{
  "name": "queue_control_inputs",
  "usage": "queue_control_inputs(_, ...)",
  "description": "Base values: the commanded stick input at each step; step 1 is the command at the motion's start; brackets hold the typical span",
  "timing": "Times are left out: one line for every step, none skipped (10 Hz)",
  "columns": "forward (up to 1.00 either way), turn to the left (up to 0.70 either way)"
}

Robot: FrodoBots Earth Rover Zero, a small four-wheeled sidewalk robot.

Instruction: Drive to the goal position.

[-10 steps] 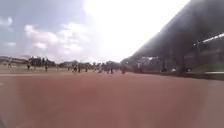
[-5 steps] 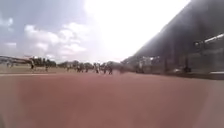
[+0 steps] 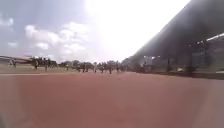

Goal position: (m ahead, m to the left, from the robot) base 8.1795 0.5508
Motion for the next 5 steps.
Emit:
queue_control_inputs(0.70, -0.35)
queue_control_inputs(0.70, -0.35)
queue_control_inputs(0.70, -0.35)
queue_control_inputs(0.70, -0.35)
queue_control_inputs(0.70, -0.35)
